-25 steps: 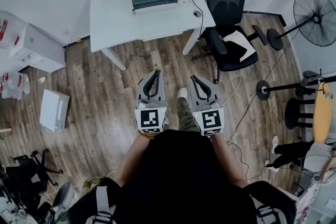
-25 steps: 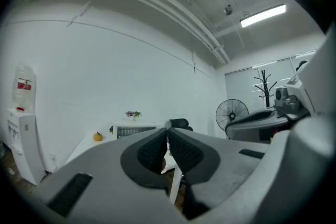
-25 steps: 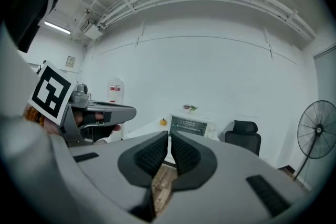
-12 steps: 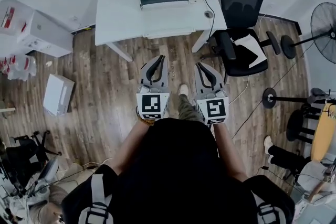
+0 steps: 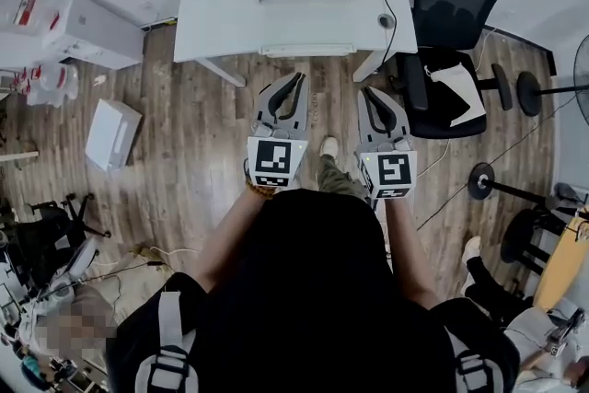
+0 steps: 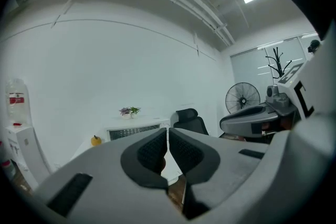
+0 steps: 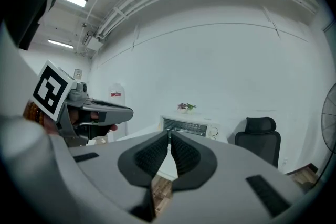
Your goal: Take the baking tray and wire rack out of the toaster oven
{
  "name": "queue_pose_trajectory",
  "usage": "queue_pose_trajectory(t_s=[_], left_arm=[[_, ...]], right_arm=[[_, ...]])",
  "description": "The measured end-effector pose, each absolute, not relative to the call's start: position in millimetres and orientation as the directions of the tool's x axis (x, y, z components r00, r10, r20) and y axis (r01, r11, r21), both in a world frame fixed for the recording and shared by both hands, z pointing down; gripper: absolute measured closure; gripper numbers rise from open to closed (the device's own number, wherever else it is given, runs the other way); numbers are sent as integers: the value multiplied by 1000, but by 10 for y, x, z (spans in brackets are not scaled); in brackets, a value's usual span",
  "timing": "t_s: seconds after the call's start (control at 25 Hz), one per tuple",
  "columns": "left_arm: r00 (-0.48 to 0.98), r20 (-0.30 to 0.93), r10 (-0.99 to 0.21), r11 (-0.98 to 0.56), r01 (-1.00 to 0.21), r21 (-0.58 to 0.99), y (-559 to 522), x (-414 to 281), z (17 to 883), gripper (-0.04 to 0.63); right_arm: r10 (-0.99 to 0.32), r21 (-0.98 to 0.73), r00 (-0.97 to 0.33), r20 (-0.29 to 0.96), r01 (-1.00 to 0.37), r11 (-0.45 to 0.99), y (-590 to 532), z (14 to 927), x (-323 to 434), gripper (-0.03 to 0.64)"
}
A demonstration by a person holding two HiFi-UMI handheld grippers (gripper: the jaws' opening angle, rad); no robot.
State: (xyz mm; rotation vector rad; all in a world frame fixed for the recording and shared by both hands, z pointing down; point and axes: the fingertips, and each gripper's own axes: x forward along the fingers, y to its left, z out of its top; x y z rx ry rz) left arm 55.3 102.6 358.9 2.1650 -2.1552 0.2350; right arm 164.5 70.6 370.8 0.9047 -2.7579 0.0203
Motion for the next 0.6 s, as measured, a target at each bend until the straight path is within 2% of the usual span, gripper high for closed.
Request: queue_pose_trajectory(t_s=[0.6], left_arm=[[-129,223,-966,108,-989,-106,426,474,3718,561]], right_arm=[[-491,75,-844,219,-487,870,-171,3856,1663,580]])
